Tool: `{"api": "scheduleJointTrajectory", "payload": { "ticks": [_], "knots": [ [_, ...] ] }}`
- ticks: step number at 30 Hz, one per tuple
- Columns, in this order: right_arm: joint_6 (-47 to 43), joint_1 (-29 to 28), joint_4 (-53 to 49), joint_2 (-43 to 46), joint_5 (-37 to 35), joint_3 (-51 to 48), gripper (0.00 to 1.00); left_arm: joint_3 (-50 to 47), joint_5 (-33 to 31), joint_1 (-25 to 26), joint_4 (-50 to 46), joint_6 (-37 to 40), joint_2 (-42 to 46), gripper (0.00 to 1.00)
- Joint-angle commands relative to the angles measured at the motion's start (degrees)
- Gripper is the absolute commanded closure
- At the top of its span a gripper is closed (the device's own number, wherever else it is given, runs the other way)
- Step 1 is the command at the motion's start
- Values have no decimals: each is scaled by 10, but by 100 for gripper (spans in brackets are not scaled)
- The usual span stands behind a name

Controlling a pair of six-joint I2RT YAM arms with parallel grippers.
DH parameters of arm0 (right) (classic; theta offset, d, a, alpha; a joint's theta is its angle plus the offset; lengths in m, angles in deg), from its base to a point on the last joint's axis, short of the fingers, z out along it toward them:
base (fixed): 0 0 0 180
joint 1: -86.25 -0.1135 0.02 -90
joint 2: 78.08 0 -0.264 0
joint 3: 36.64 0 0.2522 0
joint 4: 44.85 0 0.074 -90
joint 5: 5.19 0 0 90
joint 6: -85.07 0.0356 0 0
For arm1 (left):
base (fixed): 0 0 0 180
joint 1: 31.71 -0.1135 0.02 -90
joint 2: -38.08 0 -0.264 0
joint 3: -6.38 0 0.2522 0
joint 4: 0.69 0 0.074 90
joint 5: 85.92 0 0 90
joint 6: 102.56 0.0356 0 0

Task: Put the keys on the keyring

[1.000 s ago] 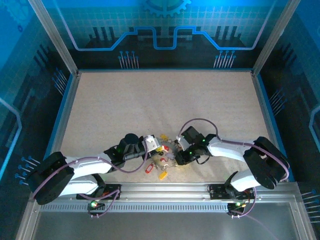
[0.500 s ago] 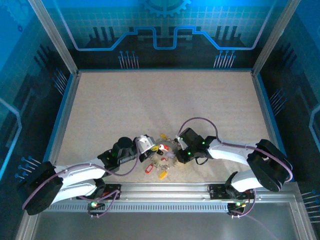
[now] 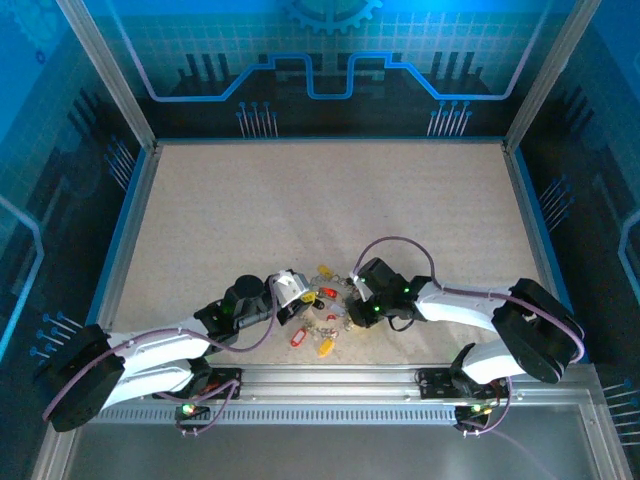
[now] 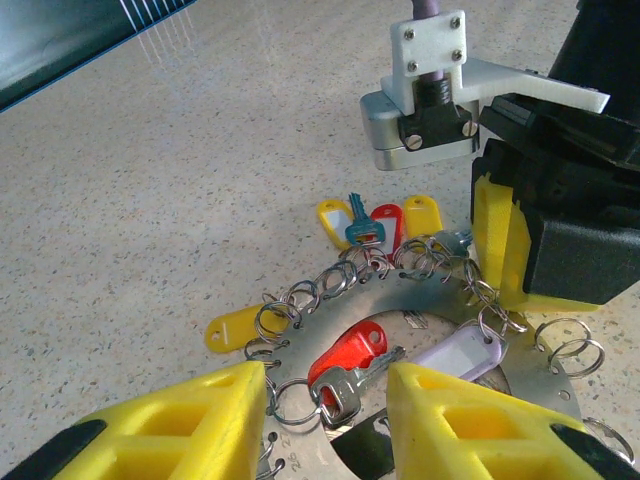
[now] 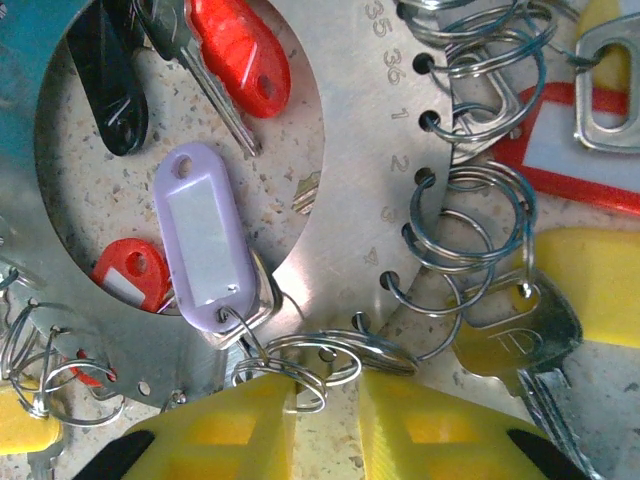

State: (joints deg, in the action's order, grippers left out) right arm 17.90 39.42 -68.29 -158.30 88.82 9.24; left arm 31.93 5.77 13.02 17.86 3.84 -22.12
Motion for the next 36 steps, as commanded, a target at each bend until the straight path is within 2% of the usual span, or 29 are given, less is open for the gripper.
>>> {"api": "scheduleJointTrajectory", "payload": {
  "ticks": [1, 7, 12, 15, 17, 21, 25, 30, 36],
  "knots": [
    [-5, -12, 26, 3, 7, -12, 78, -7, -6, -3, 11, -12, -3, 61],
    [11, -22, 14, 40, -54, -23, 74, -13, -9, -3, 16, -16, -3, 61],
    [55, -22, -21, 37, -158, -19, 79, -12, -11, -3, 20, -16, -7, 61],
    [66, -23, -27, 42, -178, -21, 78, -13, -11, -3, 21, -17, -7, 61],
    [65, -23, -30, 52, -164, -21, 75, -13, -13, -3, 21, -17, -7, 61],
    [32, -24, -5, 79, -80, -30, 68, -13, -18, -3, 21, -18, -1, 61],
    [4, -25, 5, 65, -27, -26, 64, -14, -30, -4, 19, -22, 8, 60],
    [-5, -26, 16, 24, 8, -12, 66, -14, -43, -4, 19, -29, 11, 60],
    [0, -25, 10, -7, -3, 8, 73, -12, -47, -6, 19, -36, 5, 60]
  ]
}}
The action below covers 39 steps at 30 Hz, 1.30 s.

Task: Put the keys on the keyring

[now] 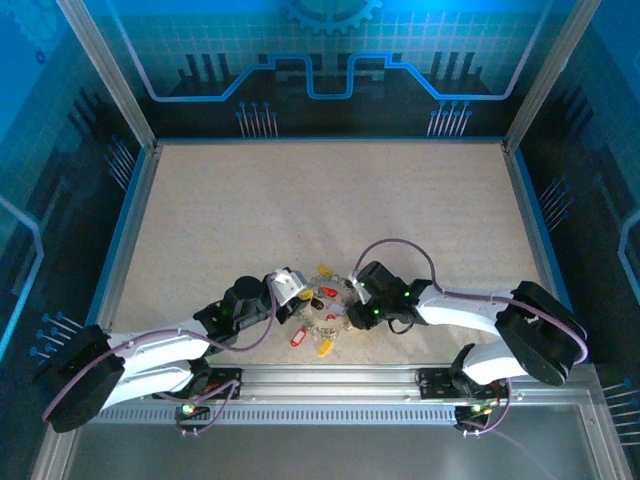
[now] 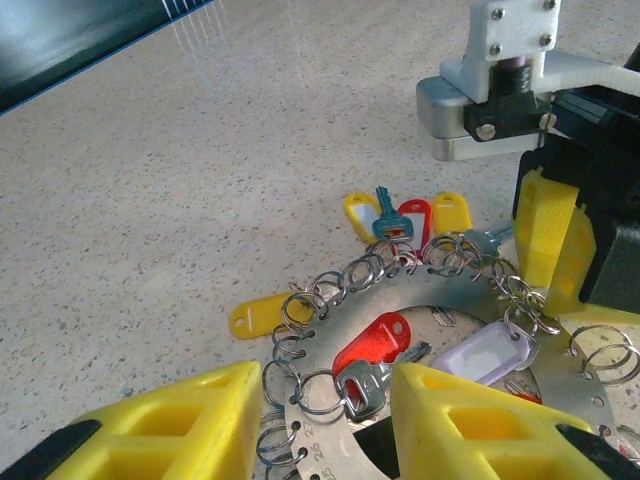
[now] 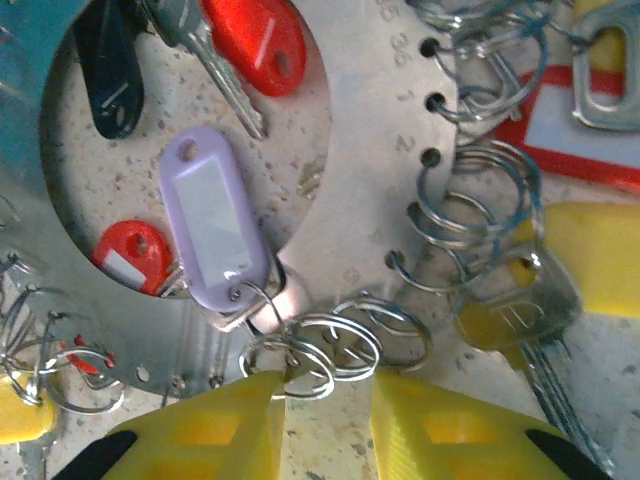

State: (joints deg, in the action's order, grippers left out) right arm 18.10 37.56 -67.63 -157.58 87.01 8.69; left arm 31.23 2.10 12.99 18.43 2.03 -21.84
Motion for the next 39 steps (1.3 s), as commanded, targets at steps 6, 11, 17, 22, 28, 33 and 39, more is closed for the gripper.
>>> {"api": "scheduleJointTrajectory", "payload": {
  "ticks": [6, 11, 17, 22, 28, 33, 39],
  "knots": [
    [3, -7, -3, -7, -5, 16, 77, -5, -12, -7, 18, -21, -9, 59],
    [-2, -7, 14, -2, 1, 13, 82, -3, -14, -7, 19, -23, -18, 60],
    [3, -8, 16, -4, -7, 15, 78, -6, -13, -7, 19, -28, -17, 60],
    [20, -13, -8, -7, -46, 27, 72, -8, -13, -7, 23, -30, -18, 59],
    [46, -36, -40, -21, -125, 33, 79, -5, -14, -7, 23, -29, -24, 60],
    [60, -46, -50, -24, -159, 30, 81, -3, -13, -7, 21, -29, -26, 59],
    [70, -49, -55, -23, -165, 30, 79, -2, -12, -7, 19, -27, -25, 60]
  ]
}}
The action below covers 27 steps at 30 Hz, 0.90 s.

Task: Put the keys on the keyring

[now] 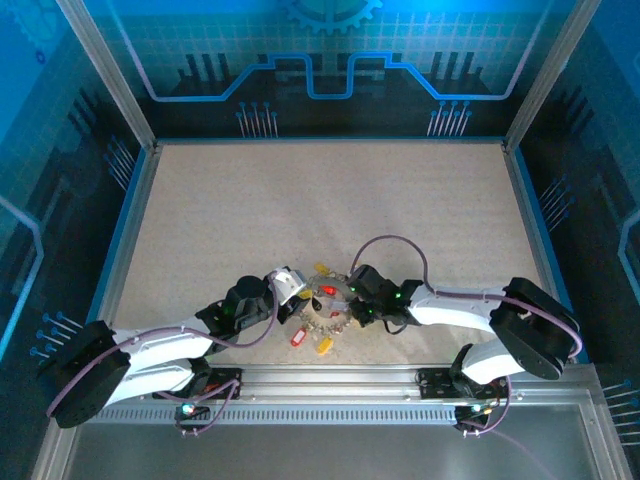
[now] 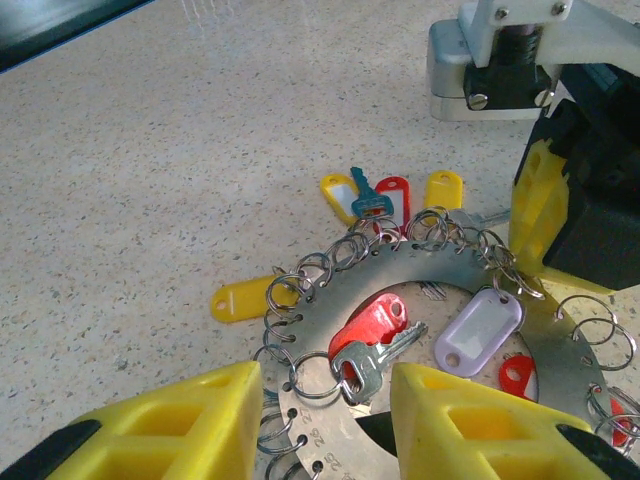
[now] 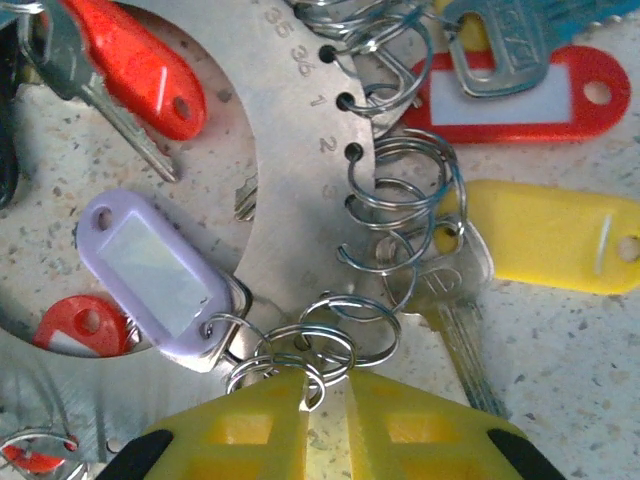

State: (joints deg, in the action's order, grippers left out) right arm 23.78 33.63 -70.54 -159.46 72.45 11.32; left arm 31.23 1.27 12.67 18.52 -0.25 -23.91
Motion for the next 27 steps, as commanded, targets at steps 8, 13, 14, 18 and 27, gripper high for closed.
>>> {"api": "scheduleJointTrajectory", "payload": {
  "ticks": [8, 13, 14, 18, 27],
  "knots": [
    [10, -10, -40, 56, -20, 9, 74, -1, -4, -5, 20, -4, -7, 59],
    [6, -9, -24, 25, -3, 13, 71, 0, -2, -5, 22, -3, -11, 59],
    [5, -10, -22, 18, -1, 14, 70, 0, -2, -4, 22, -3, -11, 60],
    [0, -9, -12, 0, 2, 18, 68, -2, -4, -5, 24, -3, -10, 60],
    [0, -8, -17, 3, -9, 25, 63, -5, -4, -5, 28, -5, -10, 60]
  ]
}}
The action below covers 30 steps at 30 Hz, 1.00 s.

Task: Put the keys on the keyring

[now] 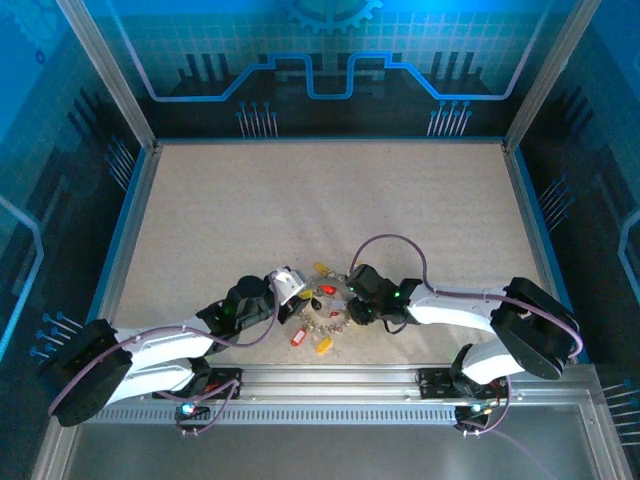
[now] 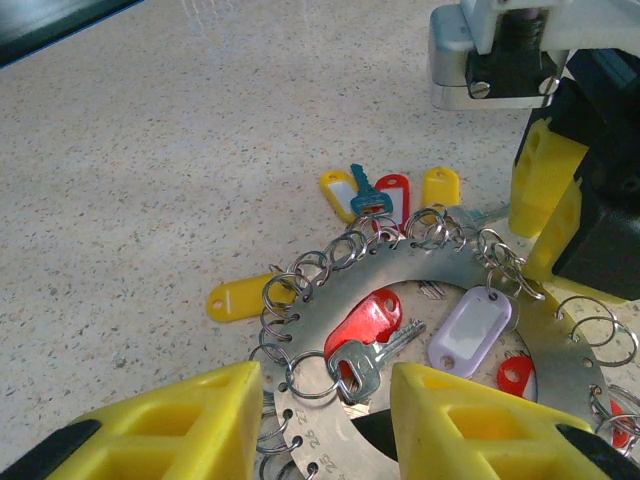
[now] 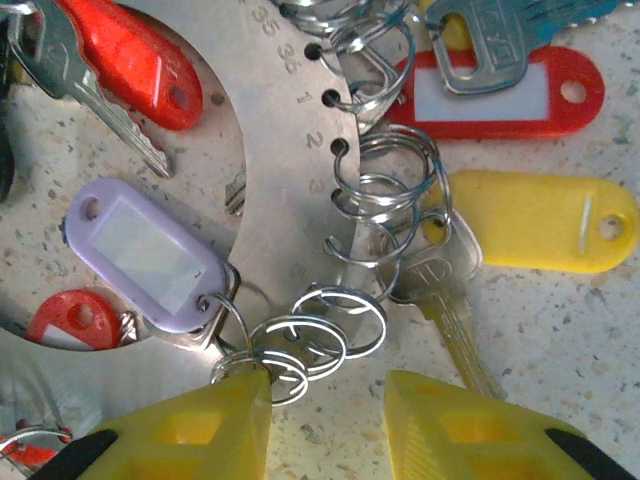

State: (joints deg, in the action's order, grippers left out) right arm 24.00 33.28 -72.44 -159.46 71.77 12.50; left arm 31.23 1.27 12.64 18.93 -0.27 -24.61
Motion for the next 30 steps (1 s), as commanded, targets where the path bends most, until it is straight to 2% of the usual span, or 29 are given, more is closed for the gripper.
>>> {"api": "scheduleJointTrajectory", "payload": {
  "ticks": [1, 8, 15, 26, 30],
  "knots": [
    [-3, -4, 2, 4, -2, 13, 63, -5, -3, -4, 24, -4, -3, 60],
    [-4, 3, 21, -20, -4, 16, 62, -5, -2, -5, 22, -5, -4, 60],
    [6, 4, 21, -50, -42, 18, 62, -4, -3, -5, 28, -5, -14, 59],
    [65, 4, -58, -77, -142, 51, 83, 6, 3, -4, 31, -3, -31, 60],
    [73, 8, -70, -72, -149, 53, 85, 6, 3, -5, 32, -2, -32, 60]
  ]
}}
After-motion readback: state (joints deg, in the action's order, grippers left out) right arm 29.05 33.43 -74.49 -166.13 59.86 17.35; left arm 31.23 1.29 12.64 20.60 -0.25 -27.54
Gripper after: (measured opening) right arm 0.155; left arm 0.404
